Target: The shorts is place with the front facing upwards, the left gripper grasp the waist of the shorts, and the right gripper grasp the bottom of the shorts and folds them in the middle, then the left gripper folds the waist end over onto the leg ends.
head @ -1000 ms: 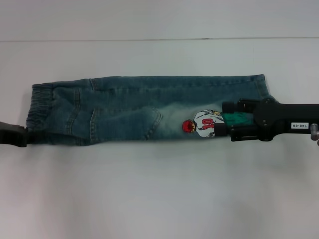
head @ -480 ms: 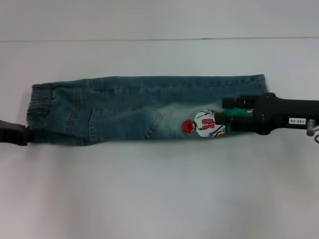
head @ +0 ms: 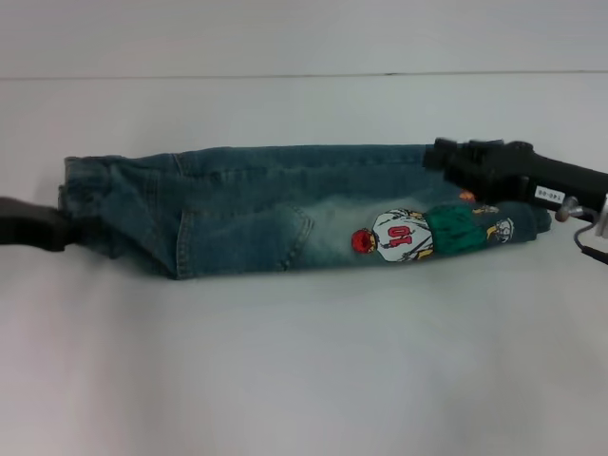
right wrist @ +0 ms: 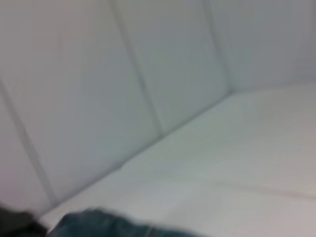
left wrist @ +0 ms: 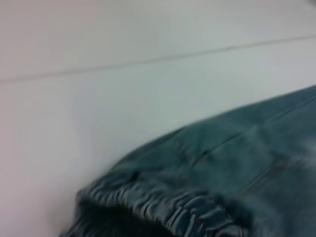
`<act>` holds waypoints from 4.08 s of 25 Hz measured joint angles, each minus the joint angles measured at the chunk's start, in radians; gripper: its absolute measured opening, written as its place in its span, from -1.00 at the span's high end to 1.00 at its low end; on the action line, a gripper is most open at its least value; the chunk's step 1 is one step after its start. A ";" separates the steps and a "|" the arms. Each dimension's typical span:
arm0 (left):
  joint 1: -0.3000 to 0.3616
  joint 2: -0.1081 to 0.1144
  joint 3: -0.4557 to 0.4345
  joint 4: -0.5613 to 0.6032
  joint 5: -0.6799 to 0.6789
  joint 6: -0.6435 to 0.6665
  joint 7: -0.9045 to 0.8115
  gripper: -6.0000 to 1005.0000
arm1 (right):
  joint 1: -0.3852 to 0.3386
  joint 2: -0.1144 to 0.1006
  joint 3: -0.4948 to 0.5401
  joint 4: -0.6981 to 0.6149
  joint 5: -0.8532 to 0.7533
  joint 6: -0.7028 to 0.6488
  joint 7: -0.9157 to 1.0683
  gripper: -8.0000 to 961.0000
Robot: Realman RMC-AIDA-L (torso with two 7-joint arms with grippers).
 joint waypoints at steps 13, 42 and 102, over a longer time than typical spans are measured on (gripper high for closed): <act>-0.118 -0.040 0.000 0.157 -0.217 0.177 -0.047 0.71 | 0.095 0.022 0.018 0.549 0.540 0.254 -0.686 0.93; -0.178 -0.062 0.011 0.162 -0.418 0.215 -0.073 0.73 | 0.321 0.025 0.563 0.922 -0.146 0.709 -0.791 0.96; 0.166 -0.026 0.139 -0.107 -0.668 0.184 0.218 -0.86 | -0.092 -0.074 -0.075 -0.290 -0.014 -0.405 0.244 0.08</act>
